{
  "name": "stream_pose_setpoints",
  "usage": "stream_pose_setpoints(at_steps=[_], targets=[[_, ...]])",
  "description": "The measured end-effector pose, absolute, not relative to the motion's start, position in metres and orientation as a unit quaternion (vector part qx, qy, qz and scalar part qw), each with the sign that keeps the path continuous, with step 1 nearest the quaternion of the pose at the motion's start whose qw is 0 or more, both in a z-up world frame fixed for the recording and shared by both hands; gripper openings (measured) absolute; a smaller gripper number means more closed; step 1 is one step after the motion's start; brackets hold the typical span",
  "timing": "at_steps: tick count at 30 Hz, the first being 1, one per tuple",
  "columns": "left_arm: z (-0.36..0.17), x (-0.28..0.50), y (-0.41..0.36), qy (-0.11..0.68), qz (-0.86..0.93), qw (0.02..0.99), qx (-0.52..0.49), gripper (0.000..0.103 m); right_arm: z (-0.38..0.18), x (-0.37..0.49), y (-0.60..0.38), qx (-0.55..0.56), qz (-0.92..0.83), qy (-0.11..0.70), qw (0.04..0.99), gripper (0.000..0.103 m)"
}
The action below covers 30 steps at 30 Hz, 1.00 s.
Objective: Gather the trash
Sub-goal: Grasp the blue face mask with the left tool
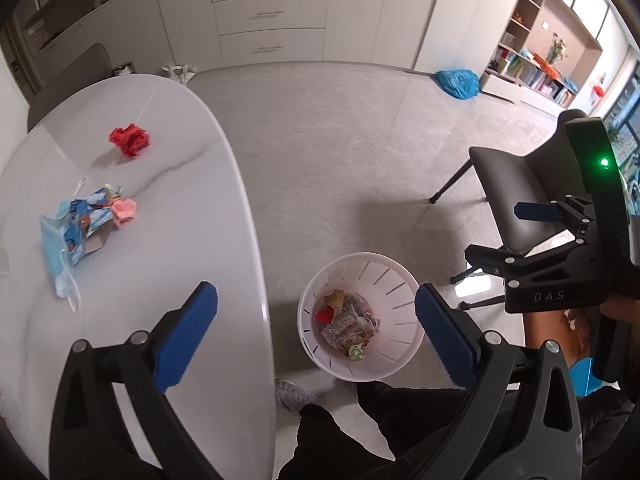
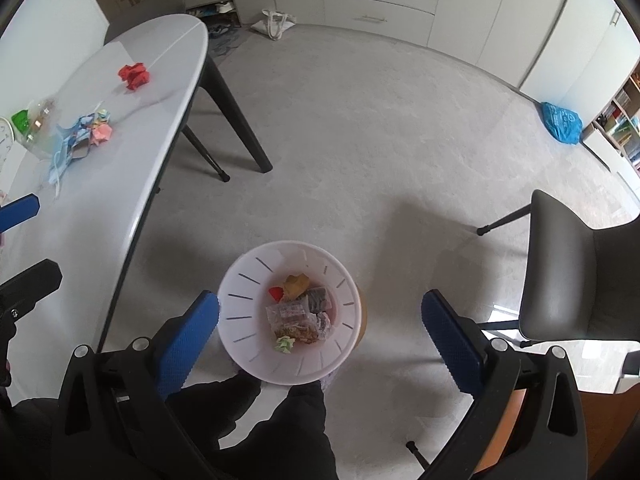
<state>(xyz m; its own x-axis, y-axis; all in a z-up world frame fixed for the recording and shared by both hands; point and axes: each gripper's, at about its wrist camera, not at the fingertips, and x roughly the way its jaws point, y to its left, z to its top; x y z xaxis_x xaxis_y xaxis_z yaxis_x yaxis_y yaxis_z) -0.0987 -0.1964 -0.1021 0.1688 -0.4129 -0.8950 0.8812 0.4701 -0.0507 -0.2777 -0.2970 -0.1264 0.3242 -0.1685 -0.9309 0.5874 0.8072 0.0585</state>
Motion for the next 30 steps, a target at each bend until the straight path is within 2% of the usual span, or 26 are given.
stream_pose_setpoints(at_steps=[15,23,30], targets=[[-0.086,-0.019,-0.122,0.476,-0.36,0.782,0.181,0.095,-0.087,-0.198,-0.251,0.157,-0.195,0.502,0.828,0.1],[-0.088,0.064,-0.065,0.487,-0.264,0.822,0.133,0.095,-0.076,-0.13,-0.219,0.128,-0.139,0.504,0.843,0.1],[-0.103,0.136,-0.048,0.506,-0.221,0.829,0.092,0.095,-0.083,-0.071,-0.193,0.084,-0.086,0.523,0.844,0.1]])
